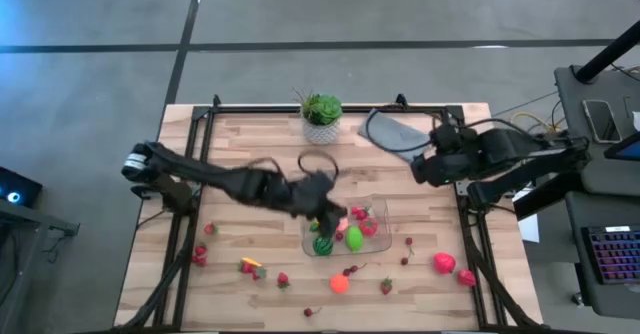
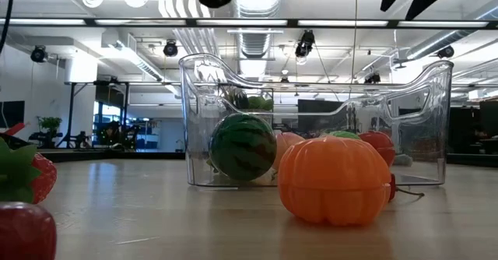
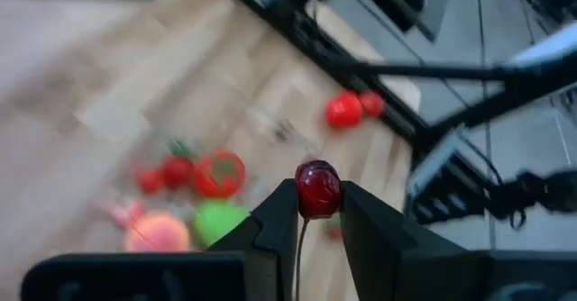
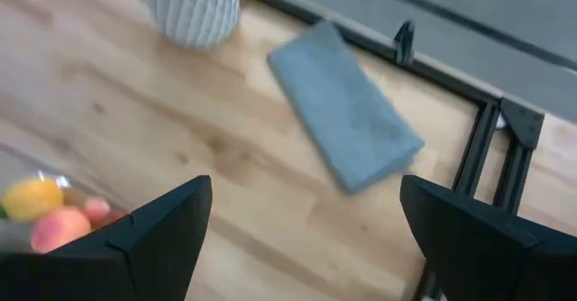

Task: Pick and placing Produce into tupperware
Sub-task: Put the cherry into the transparent bin

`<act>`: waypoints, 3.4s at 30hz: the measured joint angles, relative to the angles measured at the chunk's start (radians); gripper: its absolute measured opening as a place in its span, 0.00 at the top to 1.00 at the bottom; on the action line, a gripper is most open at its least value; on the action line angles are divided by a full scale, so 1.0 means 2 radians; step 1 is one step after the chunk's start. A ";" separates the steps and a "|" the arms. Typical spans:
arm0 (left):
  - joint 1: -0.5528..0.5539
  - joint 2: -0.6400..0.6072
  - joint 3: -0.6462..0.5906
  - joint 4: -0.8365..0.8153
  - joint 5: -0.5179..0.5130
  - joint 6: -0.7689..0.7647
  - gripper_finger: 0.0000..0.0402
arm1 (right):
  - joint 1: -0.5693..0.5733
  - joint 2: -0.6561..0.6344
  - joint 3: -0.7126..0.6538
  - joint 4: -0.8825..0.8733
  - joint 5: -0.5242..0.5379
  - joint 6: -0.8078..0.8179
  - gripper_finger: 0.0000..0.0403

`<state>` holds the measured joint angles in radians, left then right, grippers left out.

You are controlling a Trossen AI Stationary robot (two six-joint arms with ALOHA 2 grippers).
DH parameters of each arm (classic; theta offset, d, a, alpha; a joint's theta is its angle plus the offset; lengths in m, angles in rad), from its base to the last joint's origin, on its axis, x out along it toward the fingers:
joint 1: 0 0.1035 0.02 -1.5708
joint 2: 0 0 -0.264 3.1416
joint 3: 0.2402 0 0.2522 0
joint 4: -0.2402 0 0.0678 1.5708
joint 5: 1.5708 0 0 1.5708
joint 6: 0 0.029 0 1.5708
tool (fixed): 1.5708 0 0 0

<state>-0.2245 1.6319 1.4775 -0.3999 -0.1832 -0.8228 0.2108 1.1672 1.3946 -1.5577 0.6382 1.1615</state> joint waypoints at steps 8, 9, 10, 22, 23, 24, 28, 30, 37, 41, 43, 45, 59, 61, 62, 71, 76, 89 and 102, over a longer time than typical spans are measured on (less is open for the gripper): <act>-0.050 0.048 -0.012 -0.003 -0.036 -0.038 0.64 | 0.003 0.047 -0.003 0.000 -0.054 0.020 0.13; -0.052 0.052 -0.012 -0.004 -0.036 -0.050 0.61 | 0.003 0.051 -0.003 0.000 -0.059 0.023 0.13; -0.053 0.057 -0.013 -0.005 -0.036 -0.060 0.58 | 0.005 0.055 -0.002 0.000 -0.066 0.023 0.13; -0.101 0.028 -0.011 -0.001 -0.064 -0.083 0.45 | 0.151 0.068 -0.022 0.007 -0.150 0.004 0.13; -0.106 0.026 -0.011 0.000 -0.076 -0.083 0.45 | 0.169 0.070 -0.028 0.011 -0.151 0.009 0.13; -0.112 0.024 -0.011 0.000 -0.089 -0.083 0.45 | 0.187 0.071 -0.037 0.011 -0.153 0.013 0.13; -0.130 0.017 -0.011 -0.001 -0.123 -0.083 0.45 | 0.242 0.091 -0.067 0.013 -0.196 0.048 0.13; -0.134 0.016 -0.011 -0.001 -0.130 -0.083 0.45 | 0.258 0.104 -0.085 0.017 -0.226 0.095 0.13; -0.135 0.016 -0.011 -0.001 -0.146 -0.096 0.45 | 0.263 0.106 -0.196 0.195 -0.280 0.138 0.13; -0.135 0.012 -0.011 -0.001 -0.150 -0.096 0.45 | 0.264 0.075 -0.263 0.350 -0.244 0.113 0.17; -0.135 0.011 -0.011 0.000 -0.151 -0.096 0.45 | 0.267 0.063 -0.289 0.348 -0.214 0.116 0.19; -0.136 0.011 -0.011 0.000 -0.151 -0.096 0.45 | 0.267 0.050 -0.316 0.348 -0.199 0.120 0.19; -0.137 0.011 -0.011 -0.001 -0.151 -0.096 0.45 | 0.267 0.023 -0.417 0.442 -0.194 0.127 0.19; -0.137 0.011 -0.011 -0.001 -0.151 -0.097 0.45 | 0.265 0.036 -0.418 0.441 -0.188 0.136 0.19; -0.137 0.011 -0.011 -0.001 -0.151 -0.097 0.45 | 0.262 0.044 -0.419 0.441 -0.188 0.140 0.19; -0.137 0.011 -0.011 0.000 -0.151 -0.099 0.45 | 0.250 0.116 -0.387 0.441 -0.191 0.177 0.19; -0.137 0.011 -0.011 0.000 -0.151 -0.110 0.45 | 0.250 0.150 -0.362 0.434 -0.198 0.194 0.20; -0.137 0.011 -0.011 0.003 -0.147 -0.111 0.45 | 0.247 0.183 -0.315 0.400 -0.233 0.236 0.42; -0.137 0.010 -0.011 0.001 -0.145 -0.109 0.45 | 0.247 0.180 -0.317 0.388 -0.230 0.258 0.56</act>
<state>-0.4984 1.6527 1.4551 -0.3976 -0.4736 -1.0409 0.7040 1.5276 0.7601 -0.7826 0.1791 1.6772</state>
